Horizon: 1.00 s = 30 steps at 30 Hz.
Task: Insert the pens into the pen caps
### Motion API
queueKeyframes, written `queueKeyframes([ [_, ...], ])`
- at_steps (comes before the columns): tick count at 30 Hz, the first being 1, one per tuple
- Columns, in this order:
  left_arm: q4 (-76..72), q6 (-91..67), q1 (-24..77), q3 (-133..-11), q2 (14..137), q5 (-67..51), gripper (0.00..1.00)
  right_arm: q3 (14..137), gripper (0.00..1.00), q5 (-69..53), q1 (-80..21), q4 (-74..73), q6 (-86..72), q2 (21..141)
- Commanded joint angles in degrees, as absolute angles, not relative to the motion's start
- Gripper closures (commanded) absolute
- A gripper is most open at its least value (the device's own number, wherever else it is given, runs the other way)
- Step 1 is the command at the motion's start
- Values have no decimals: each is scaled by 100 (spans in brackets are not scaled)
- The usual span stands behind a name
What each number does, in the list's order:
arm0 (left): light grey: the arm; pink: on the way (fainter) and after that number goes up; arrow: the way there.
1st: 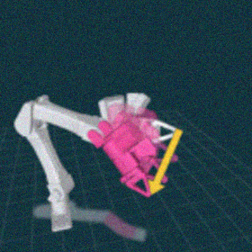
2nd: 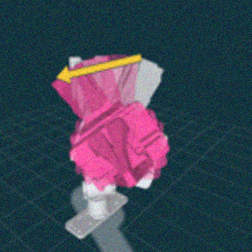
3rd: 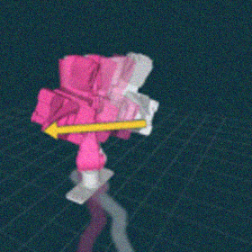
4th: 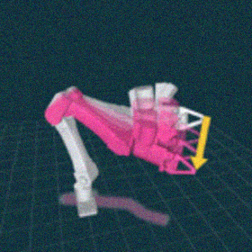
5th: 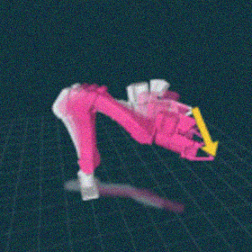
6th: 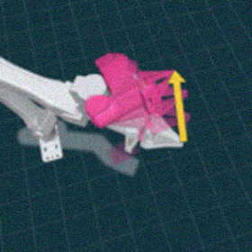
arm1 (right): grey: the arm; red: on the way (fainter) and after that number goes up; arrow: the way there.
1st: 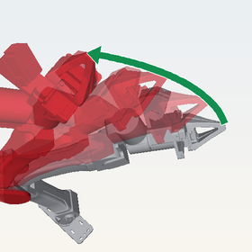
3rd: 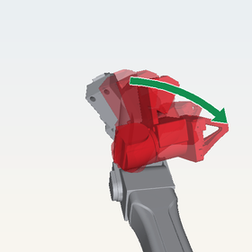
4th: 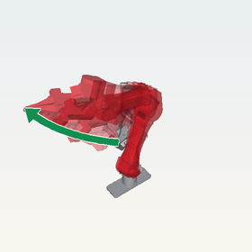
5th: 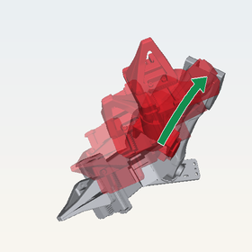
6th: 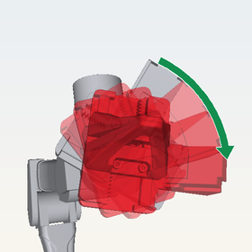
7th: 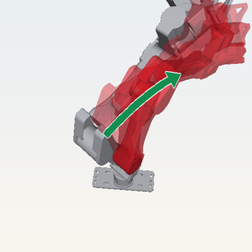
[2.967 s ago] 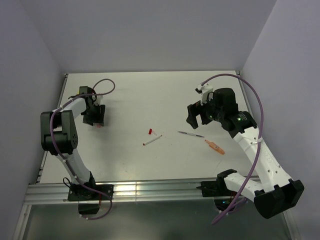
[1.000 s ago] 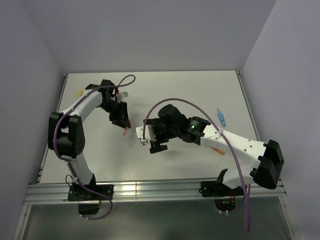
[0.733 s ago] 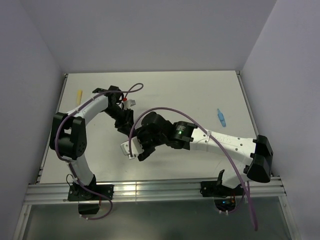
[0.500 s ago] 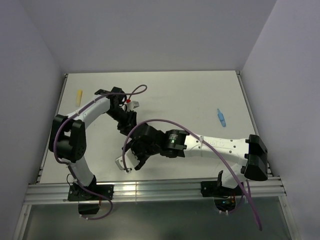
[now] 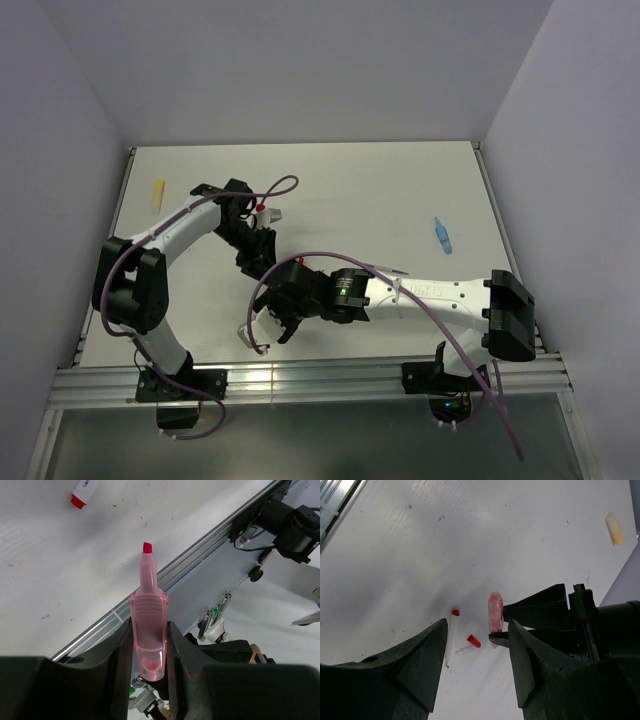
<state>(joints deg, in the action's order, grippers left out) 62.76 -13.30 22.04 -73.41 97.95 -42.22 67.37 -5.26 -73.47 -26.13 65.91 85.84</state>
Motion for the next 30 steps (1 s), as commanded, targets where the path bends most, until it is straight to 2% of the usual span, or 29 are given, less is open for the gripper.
queueKeyframes([
  [1,6267,-1415,2285,-7312,9466,-4316,100,6820,41,-492,-7295,-2364,6583,8596],
  [15,6284,-1424,2505,-7330,9466,-4307,100,6776,43,-439,-7119,-2031,6451,8903],
  [24,6311,-1406,2584,-7383,9518,-4350,100,6662,55,-422,-7075,-1802,6469,8982],
  [30,6319,-1389,2637,-7427,9571,-4386,100,6697,57,-448,-7049,-1758,6425,9079],
])
